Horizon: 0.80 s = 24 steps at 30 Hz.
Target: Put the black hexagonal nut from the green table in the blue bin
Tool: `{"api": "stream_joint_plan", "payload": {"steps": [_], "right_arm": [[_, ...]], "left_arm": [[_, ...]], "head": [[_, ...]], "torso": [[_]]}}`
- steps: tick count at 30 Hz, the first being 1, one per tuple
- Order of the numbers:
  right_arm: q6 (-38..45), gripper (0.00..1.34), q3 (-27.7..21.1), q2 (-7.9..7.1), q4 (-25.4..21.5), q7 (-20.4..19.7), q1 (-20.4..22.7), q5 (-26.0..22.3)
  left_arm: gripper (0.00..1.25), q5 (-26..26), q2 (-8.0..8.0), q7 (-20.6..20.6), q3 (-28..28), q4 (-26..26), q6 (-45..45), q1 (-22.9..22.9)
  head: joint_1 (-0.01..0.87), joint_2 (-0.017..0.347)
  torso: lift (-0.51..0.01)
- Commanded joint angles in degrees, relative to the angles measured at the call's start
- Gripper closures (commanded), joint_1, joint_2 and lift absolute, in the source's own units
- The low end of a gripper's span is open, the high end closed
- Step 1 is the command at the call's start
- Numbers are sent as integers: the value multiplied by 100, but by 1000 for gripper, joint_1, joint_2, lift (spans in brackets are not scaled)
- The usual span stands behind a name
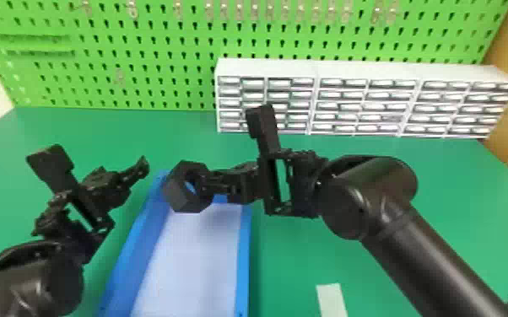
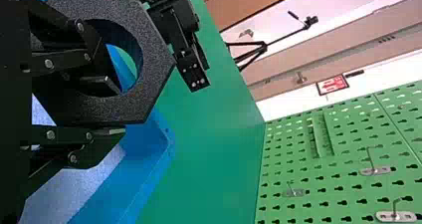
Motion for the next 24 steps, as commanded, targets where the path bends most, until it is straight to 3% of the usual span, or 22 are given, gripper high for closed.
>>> {"api": "stream_joint_plan", "payload": {"steps": [1,7,9,13,16,24], "right_arm": [[0,1038,-6,-11,-3,-1,-1,4],[0,941,3,-11,-3,-27,8,4],[0,854,3,-11,-3,-53,17,4],[0,522,-6,-20,-3,-89,25,-40],[0,394,-15,-20,-3,-106,25,-49],[0,341,-32,-20,-3,-115,25,-67]], "left_arm": [[127,2,0,0,-8,0,0,0],[127,2,0,0,-8,0,0,0],[127,2,0,0,-8,0,0,0],[127,2,0,0,-8,0,0,0],[127,2,0,0,-8,0,0,0],[127,2,0,0,-25,0,0,0]], "head": [[666,32],[666,32],[666,32],[666,32],[666,32],[666,32]], "torso": [[-100],[-100],[-100],[-100],[-100],[-100]]}}
